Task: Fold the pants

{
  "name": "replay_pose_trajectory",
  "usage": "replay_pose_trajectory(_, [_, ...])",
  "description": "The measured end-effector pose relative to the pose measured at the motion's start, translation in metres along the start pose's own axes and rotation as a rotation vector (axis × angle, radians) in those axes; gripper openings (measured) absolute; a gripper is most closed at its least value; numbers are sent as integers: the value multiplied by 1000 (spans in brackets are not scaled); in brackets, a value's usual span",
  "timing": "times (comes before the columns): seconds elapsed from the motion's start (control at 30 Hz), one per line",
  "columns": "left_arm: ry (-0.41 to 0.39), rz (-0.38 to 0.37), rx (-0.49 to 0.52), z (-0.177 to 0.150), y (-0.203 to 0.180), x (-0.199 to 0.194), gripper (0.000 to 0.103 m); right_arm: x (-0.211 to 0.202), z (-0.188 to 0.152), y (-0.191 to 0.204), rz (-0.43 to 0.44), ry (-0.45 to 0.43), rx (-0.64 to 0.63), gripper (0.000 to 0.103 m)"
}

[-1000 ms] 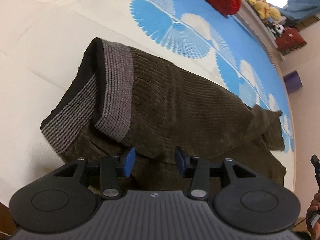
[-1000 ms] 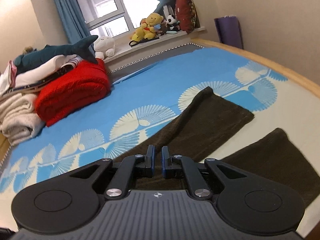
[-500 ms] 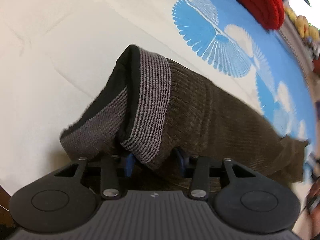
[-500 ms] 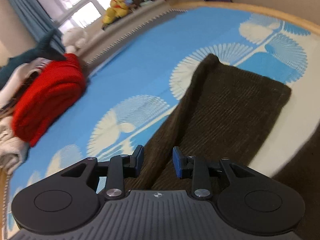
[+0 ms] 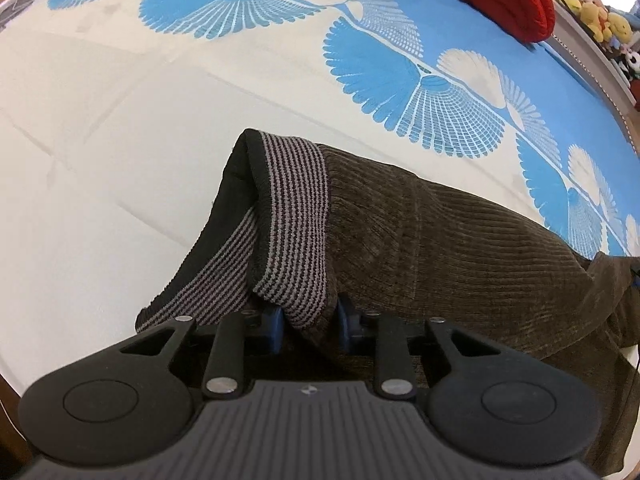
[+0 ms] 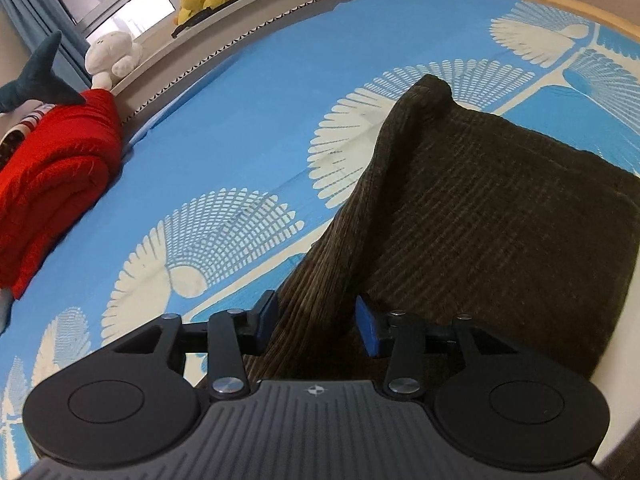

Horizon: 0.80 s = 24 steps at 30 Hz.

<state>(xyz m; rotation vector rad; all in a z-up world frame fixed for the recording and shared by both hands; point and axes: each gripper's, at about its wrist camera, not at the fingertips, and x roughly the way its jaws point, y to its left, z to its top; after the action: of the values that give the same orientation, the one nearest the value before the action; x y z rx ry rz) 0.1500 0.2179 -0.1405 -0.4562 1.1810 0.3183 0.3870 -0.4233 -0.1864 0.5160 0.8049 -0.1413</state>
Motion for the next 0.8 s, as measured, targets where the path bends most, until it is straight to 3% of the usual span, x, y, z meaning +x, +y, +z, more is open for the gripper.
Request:
replay_pose_trajectory(0.03, [0, 1, 2, 0, -1, 0, 28, 1, 1, 1, -2, 2, -11, 12])
replay_pose_trajectory(0.17, [-20, -9, -8, 2, 0, -7, 25, -19, 8, 7, 1, -41, -15, 10])
replay_pose_trajectory(0.27, [-49, -32, -26, 5, 4, -17, 23, -57, 20, 11, 11, -72, 12, 9])
replay_pose_trajectory(0.4, [-99, -84, -62, 7, 19, -37, 20, -127, 18, 7, -5, -94, -7, 9])
replay_pose_trajectory(0.53, [-170, -122, -63, 3, 34, -62, 19, -206, -12, -26, -30, -96, 40, 9])
replay_pose_trajectory(0.67, [-163, -86, -46, -9, 46, -66, 18, -259, -62, -70, -71, -11, 91, 9])
replay_pose_trajectory(0.8, [-38, -66, -109, -14, 61, -48, 23, -263, -115, -122, -92, 233, 186, 10])
